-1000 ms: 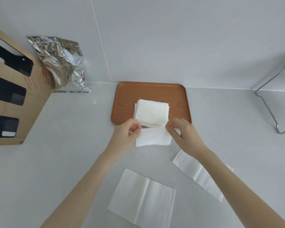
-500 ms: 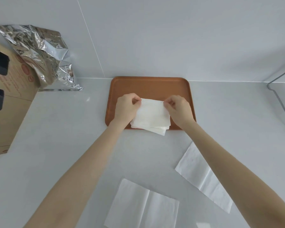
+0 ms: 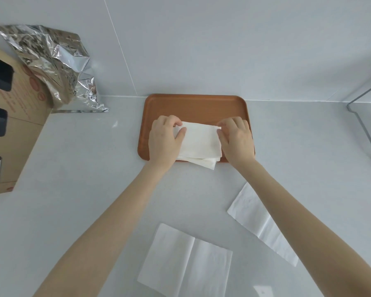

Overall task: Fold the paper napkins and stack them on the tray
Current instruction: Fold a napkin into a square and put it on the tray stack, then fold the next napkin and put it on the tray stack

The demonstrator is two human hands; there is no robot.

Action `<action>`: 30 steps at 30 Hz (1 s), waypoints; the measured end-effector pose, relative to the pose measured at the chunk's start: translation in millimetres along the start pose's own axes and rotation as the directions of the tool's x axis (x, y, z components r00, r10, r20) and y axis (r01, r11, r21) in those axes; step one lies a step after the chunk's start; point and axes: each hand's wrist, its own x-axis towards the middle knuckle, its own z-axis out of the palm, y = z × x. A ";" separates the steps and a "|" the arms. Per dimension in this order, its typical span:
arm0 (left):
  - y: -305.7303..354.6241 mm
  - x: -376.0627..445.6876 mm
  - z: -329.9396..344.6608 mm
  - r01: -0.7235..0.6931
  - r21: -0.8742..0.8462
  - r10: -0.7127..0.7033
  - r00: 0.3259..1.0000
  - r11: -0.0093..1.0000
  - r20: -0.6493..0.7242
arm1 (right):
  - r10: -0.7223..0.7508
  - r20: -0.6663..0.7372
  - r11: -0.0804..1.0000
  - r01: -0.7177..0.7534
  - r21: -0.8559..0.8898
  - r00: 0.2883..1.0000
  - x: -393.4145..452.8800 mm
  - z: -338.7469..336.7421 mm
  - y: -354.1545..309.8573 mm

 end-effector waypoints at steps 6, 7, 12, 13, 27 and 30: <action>29.2 -81.5 -3.4 -0.174 -0.107 0.199 0.930 0.979 0.310 | -0.008 0.225 0.969 -0.048 0.243 0.974 -61.3 -48.7 -22.8; 30.8 -96.2 -1.7 -0.183 -0.130 0.219 0.902 0.974 0.371 | -0.007 0.254 0.959 -0.066 0.276 0.967 -78.2 -55.9 -26.7; 33.6 -149.8 3.8 -0.229 -0.074 0.224 0.746 0.971 0.628 | 0.012 0.392 0.921 -0.163 0.353 0.920 -168.7 -72.3 -33.2; 34.5 -156.5 3.1 -0.235 -0.074 0.223 0.709 0.969 0.669 | 0.006 0.408 0.924 -0.161 0.347 0.913 -184.9 -72.6 -32.2; 34.8 -195.6 6.2 -0.443 -0.001 0.328 0.662 0.896 0.674 | -0.249 0.659 0.966 0.227 0.122 0.710 -280.1 -64.1 -14.5; 30.0 -198.4 6.6 -0.443 -0.008 0.344 0.683 0.896 0.644 | -0.304 0.623 0.943 0.319 0.092 0.720 -282.3 -61.2 -13.8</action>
